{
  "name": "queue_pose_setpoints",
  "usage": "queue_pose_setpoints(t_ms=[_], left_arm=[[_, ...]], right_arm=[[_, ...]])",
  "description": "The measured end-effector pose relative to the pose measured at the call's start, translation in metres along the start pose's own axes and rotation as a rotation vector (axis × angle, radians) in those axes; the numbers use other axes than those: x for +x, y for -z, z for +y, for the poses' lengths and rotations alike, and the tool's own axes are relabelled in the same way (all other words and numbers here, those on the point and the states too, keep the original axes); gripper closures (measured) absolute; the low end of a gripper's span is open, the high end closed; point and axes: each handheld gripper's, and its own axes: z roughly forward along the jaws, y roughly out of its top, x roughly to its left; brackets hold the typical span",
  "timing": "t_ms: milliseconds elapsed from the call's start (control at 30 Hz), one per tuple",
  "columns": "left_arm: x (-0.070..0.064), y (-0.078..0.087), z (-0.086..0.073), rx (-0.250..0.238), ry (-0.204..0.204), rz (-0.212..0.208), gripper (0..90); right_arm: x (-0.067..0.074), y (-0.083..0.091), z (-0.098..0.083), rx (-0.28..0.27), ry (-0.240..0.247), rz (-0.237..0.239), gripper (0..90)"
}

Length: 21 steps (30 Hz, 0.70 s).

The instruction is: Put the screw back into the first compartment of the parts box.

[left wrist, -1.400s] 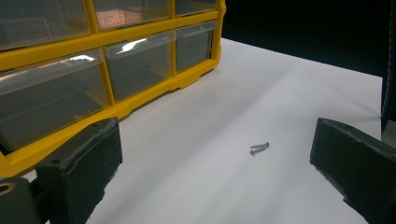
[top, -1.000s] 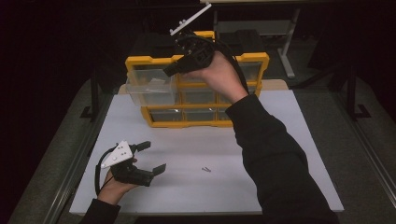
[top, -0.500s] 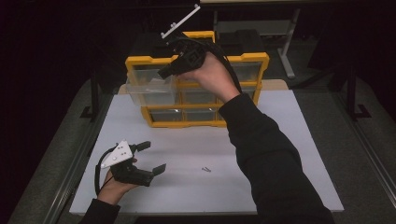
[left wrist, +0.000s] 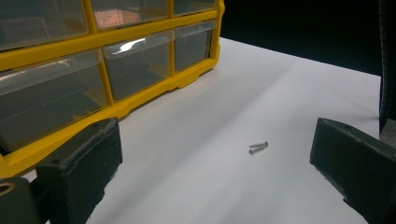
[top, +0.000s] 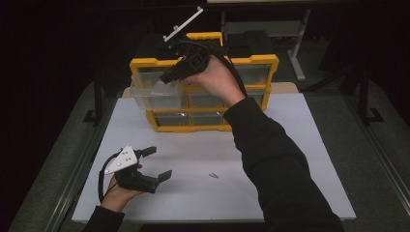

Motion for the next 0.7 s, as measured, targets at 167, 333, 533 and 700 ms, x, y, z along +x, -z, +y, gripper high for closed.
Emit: queue_pose_setpoints(t_ms=[167,333,533,700], left_arm=[[0.000,0.000,0.000,-0.001,0.000,0.000,1.8],[0.000,0.000,0.000,0.003,-0.002,0.001,1.8],[0.000,0.000,0.000,-0.008,0.000,0.000,1.8],[0.000,0.000,0.000,-0.006,-0.007,0.001,1.7]], right_arm=[[-0.002,0.005,-0.001,-0.025,0.007,-0.007,54.2],[0.001,0.015,-0.003,-0.030,-0.004,-0.020,45.1],[0.005,0.025,-0.009,-0.030,0.005,-0.042,36.6],[0.006,0.030,-0.013,-0.037,0.001,-0.036,34.9]])
